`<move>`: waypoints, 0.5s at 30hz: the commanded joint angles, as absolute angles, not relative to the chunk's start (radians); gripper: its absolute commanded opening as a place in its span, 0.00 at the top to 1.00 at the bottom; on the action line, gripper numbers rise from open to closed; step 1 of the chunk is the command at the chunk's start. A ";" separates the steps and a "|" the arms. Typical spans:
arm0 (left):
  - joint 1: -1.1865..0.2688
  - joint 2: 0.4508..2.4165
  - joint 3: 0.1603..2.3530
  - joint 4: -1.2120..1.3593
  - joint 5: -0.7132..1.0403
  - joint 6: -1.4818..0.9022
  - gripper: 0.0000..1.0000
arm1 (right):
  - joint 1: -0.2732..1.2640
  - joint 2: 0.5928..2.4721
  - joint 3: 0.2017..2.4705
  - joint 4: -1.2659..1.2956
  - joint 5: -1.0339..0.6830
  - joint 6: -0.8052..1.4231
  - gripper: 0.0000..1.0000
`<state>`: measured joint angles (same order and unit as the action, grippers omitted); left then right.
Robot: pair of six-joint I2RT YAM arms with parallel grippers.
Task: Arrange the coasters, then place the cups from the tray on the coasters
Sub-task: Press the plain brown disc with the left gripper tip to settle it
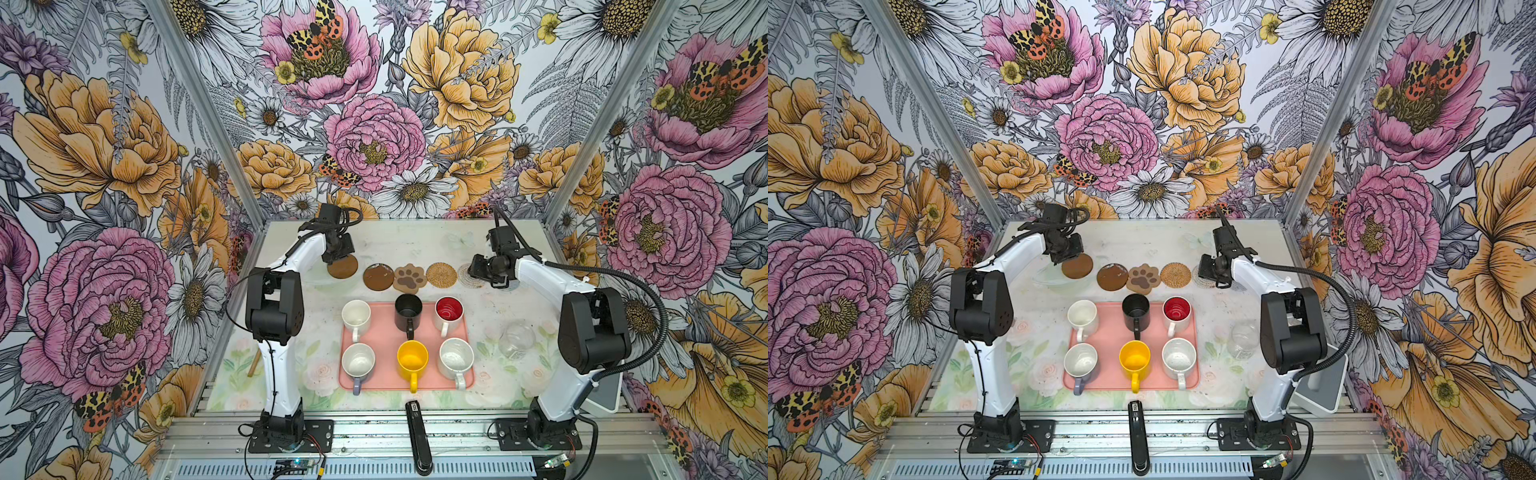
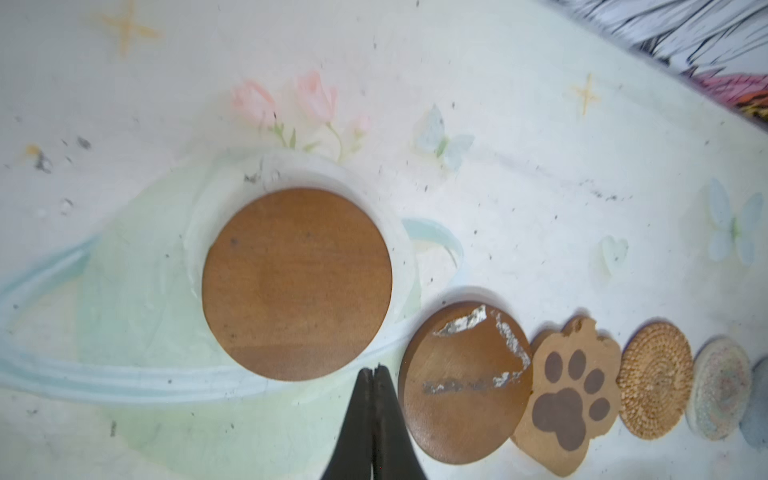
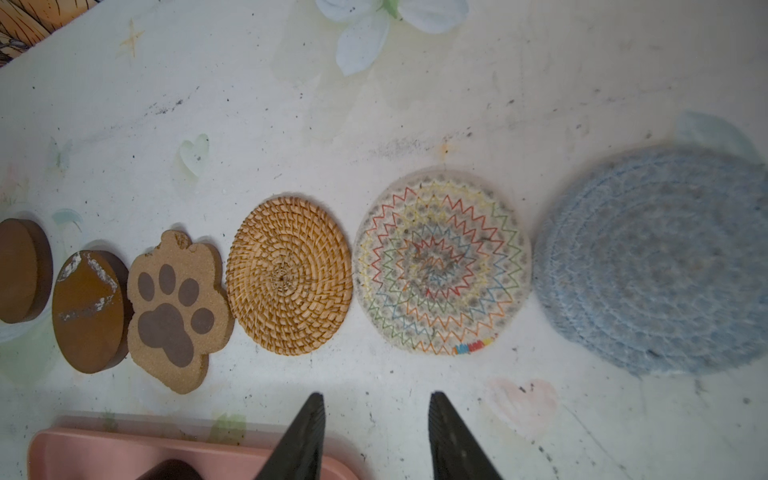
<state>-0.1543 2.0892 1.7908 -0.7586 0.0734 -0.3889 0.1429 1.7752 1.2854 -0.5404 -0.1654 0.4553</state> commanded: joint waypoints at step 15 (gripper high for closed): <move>-0.073 2.412 2.157 -0.842 0.016 -0.335 1.00 | 0.138 1.692 1.231 -0.531 -0.143 0.473 0.57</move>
<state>-0.0937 2.4119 2.1094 -0.8261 0.0368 -0.3561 0.1429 1.7267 1.2373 -0.5407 -0.1612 0.4564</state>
